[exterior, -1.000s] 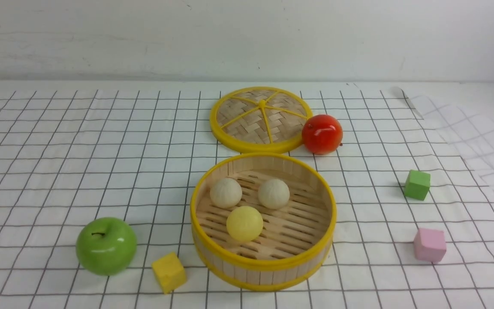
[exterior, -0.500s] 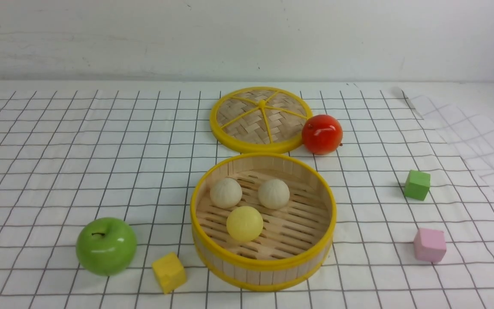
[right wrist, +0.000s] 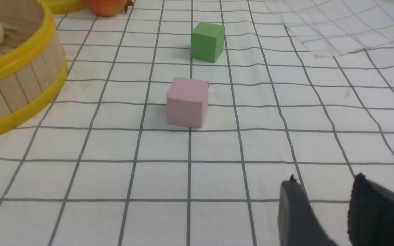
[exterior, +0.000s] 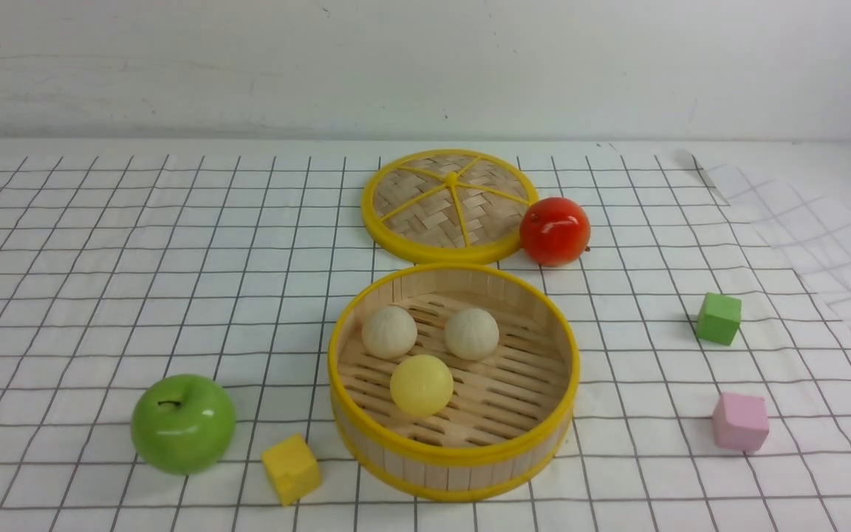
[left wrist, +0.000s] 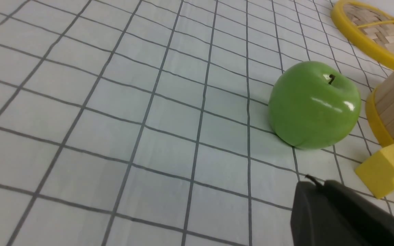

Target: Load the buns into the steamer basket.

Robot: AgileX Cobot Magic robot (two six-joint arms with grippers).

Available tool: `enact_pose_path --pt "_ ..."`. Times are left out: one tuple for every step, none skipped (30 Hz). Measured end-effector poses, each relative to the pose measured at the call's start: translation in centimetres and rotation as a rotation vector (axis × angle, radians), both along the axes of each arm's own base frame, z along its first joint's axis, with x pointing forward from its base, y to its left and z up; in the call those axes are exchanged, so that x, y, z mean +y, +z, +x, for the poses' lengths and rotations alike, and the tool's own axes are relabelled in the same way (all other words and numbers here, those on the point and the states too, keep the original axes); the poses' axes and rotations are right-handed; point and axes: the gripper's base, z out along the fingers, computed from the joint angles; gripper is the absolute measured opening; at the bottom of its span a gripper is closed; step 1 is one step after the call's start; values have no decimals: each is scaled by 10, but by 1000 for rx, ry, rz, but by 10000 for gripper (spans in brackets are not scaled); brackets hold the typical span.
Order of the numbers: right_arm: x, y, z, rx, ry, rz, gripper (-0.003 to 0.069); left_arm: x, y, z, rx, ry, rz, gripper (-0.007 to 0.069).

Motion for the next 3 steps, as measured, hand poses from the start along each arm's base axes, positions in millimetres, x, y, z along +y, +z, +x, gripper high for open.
enact_pose_path --pt "0 0 0 0 0 0 240 0 0 0 0 0 0 27" --pt "0 0 0 0 0 0 240 0 0 0 0 0 0 27" --pt "0 0 0 0 0 0 240 0 0 0 0 0 0 29"
